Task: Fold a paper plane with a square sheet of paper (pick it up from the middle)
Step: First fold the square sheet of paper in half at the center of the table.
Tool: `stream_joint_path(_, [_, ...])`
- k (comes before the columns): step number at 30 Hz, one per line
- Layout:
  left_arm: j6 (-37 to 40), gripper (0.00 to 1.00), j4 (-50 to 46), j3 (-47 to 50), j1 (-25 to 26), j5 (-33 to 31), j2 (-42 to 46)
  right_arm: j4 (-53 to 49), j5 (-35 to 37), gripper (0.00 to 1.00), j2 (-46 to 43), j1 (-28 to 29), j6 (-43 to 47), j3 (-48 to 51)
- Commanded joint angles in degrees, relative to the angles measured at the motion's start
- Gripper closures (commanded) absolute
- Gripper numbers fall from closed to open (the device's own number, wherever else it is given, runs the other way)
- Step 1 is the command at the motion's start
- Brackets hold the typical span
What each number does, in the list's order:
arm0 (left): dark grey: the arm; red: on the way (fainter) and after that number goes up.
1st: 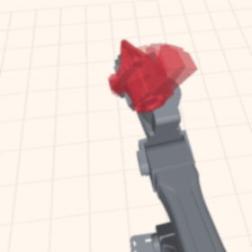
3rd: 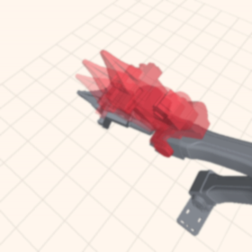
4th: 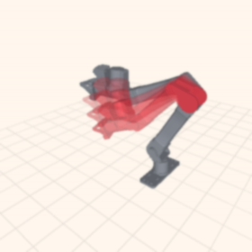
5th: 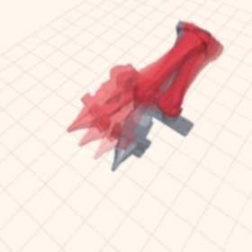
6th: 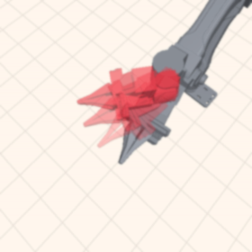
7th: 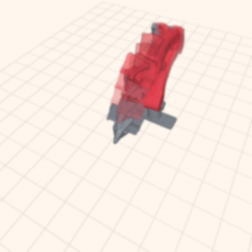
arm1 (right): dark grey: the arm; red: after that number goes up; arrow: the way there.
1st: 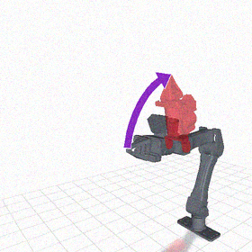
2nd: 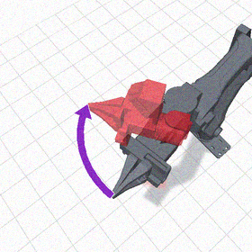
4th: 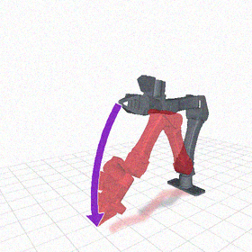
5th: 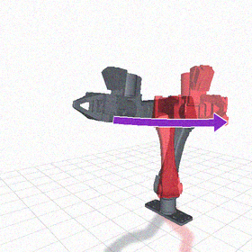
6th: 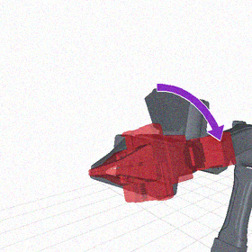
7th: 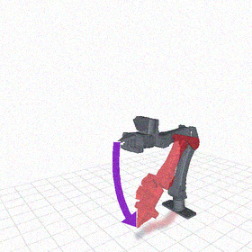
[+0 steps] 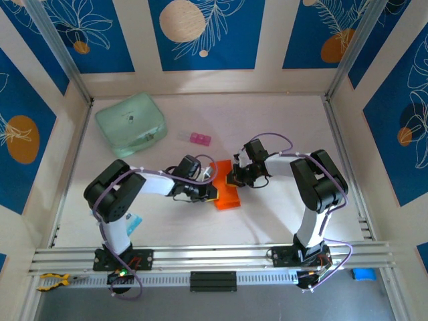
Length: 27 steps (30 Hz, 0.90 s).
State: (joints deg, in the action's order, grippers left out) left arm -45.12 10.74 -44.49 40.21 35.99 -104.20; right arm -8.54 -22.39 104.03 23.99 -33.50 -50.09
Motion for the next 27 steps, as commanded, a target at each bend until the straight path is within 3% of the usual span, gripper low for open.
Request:
stream_joint_path(1, [2.99,1.00,-9.02,3.16,0.49,-0.77,0.80,-6.58,8.04,1.00,2.34,-0.17,-0.34,2.89])
stream_joint_path(9, [-0.61,1.00,-7.26,-0.85,0.75,-1.09,6.70,-6.60,8.07,1.00,2.06,-0.07,-0.50,2.98])
stream_joint_path(16, [-6.82,1.00,4.18,-0.91,1.00,3.34,1.67,-6.41,8.10,1.00,2.06,0.17,-0.67,3.33])
stream_joint_path(21, [-6.80,1.00,5.02,0.38,1.54,6.78,-2.22,-6.49,8.51,1.00,2.06,0.20,-0.79,3.58])
stream_joint_path(27, [-1.95,1.00,-1.70,4.76,1.60,4.71,-1.38,-6.51,8.68,1.00,1.88,0.19,-0.88,3.77])
